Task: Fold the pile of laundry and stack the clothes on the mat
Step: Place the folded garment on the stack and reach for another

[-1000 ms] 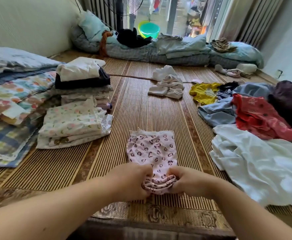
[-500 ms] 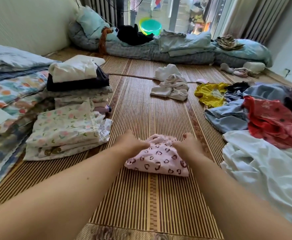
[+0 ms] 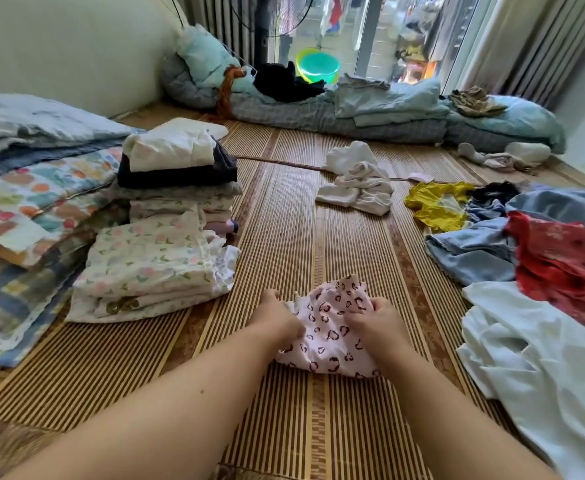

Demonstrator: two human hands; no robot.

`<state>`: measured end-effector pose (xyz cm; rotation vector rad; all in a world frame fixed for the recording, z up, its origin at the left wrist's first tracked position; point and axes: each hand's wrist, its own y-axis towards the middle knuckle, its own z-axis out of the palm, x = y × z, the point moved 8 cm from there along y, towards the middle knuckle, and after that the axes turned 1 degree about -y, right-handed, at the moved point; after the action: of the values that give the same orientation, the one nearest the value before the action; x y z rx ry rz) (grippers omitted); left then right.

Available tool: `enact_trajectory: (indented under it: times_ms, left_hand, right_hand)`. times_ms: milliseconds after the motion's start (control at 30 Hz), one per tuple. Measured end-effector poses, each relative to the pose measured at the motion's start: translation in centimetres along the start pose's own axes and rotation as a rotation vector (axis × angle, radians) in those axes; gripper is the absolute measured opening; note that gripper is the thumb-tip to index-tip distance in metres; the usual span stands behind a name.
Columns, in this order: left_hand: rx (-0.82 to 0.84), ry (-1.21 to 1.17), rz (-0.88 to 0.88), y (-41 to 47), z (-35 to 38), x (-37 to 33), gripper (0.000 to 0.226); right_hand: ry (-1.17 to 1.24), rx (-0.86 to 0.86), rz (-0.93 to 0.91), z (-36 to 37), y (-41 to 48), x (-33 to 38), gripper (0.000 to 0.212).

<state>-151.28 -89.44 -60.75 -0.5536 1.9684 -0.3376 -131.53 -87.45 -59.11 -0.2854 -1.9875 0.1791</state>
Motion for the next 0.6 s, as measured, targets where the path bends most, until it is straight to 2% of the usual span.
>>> enact_trajectory:
  times_ms: [67,200,267,367,433,533,600]
  left_hand:
    - [0.063,-0.222,-0.059,-1.0,0.2,0.5,0.077]
    - [0.251,-0.485,-0.154,-4.1,2.2,0.9,0.029]
    - [0.392,-0.602,-0.188,-5.9,3.6,0.6,0.032]
    - [0.623,-0.792,-0.235,-8.7,5.0,-0.3,0.060]
    - [0.759,-0.935,-0.160,-10.6,5.0,-2.1,0.063]
    - [0.745,-1.107,0.027,-11.2,2.3,-4.1,0.045]
    - [0.723,-1.098,0.040,-11.2,0.7,-4.2,0.042]
  right_hand:
    - [0.143,0.059,-0.020,-0.4,-1.2,1.1,0.022]
    - [0.314,0.197,-0.095,-1.5,-3.2,5.9,0.034]
    - [0.372,0.267,-0.108,-2.0,-4.2,8.4,0.035]
    - [0.418,0.346,-0.126,-2.8,-5.8,11.4,0.038]
    - [0.400,0.369,-0.142,-3.3,-6.7,12.4,0.043]
    - [0.257,0.321,-0.168,-4.3,-7.8,12.7,0.045]
    - [0.210,0.296,-0.171,-4.6,-8.2,12.8,0.044]
